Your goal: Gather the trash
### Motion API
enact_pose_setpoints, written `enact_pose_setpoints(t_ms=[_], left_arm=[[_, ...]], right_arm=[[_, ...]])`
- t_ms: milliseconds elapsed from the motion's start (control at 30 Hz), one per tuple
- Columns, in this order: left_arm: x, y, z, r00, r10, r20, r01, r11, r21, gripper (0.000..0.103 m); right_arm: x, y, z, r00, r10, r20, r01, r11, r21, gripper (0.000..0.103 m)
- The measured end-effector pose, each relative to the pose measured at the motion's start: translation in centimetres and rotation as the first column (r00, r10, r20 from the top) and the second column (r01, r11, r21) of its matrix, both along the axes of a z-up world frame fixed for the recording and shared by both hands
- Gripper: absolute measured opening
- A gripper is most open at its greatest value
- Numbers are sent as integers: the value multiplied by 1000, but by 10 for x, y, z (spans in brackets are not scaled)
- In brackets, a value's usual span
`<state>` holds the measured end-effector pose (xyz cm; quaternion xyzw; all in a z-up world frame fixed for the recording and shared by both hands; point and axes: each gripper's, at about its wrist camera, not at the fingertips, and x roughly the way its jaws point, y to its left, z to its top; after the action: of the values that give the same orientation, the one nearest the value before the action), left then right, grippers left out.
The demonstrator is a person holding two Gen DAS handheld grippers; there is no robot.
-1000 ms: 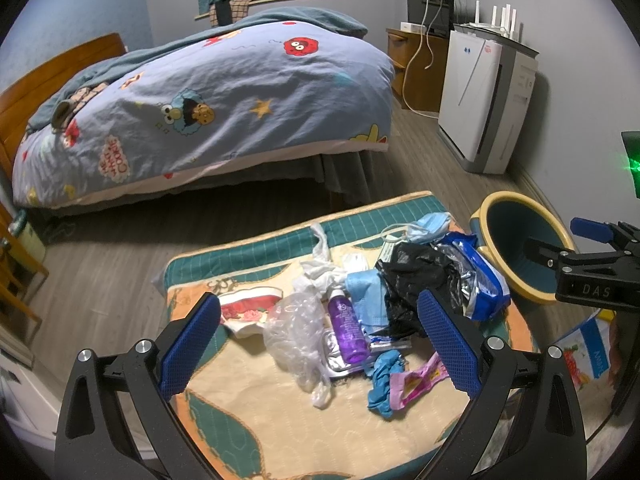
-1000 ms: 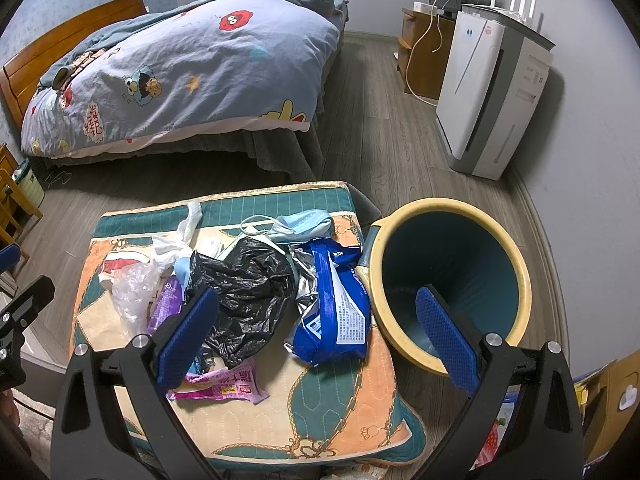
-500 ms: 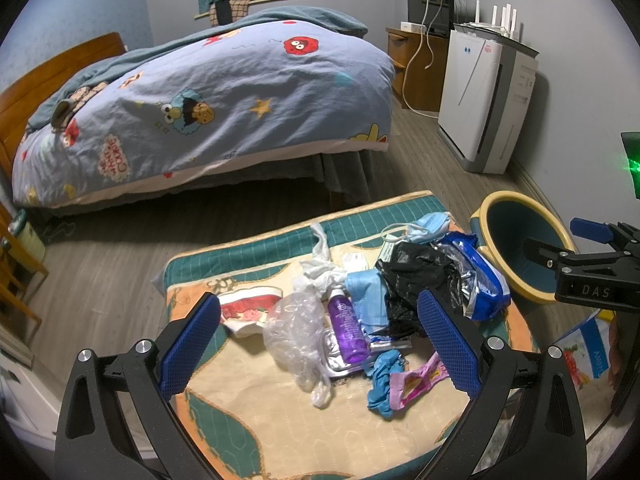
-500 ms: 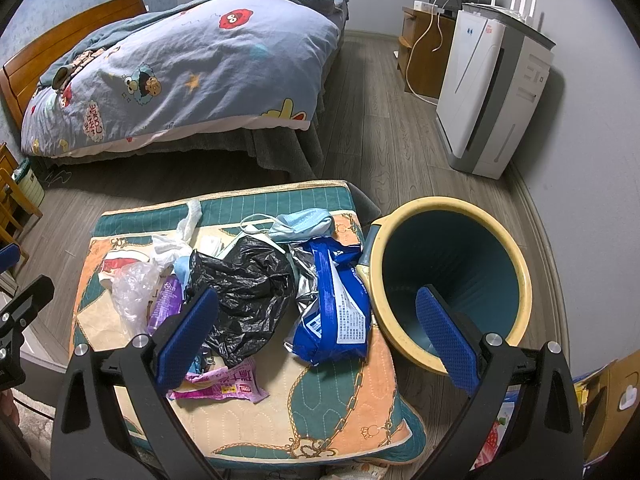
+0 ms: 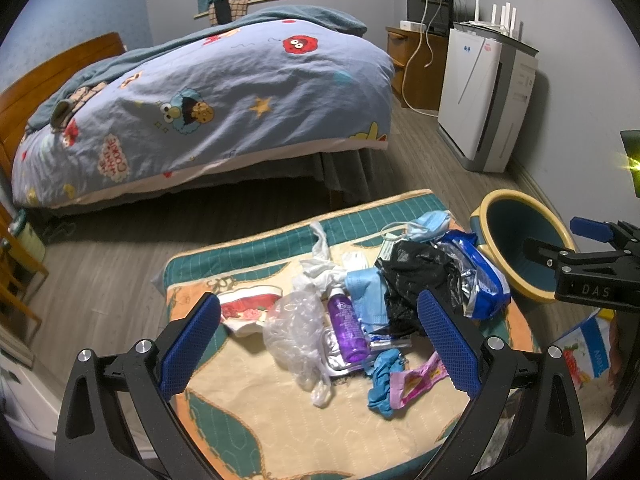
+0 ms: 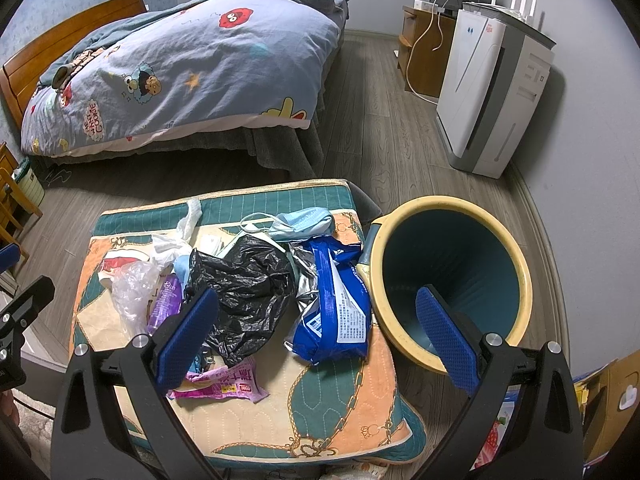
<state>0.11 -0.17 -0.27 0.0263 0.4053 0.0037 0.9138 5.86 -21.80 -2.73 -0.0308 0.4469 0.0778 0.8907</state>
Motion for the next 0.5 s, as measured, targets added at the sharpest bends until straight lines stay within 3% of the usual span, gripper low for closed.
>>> enact_pose_setpoints(t_ms=[500], left_arm=[[-5,3,-7,1000,-5,-1,5,1000,14,98]], right_arm=[[-2,-1,-4,1000,-4,-3,4,1000,2,97]])
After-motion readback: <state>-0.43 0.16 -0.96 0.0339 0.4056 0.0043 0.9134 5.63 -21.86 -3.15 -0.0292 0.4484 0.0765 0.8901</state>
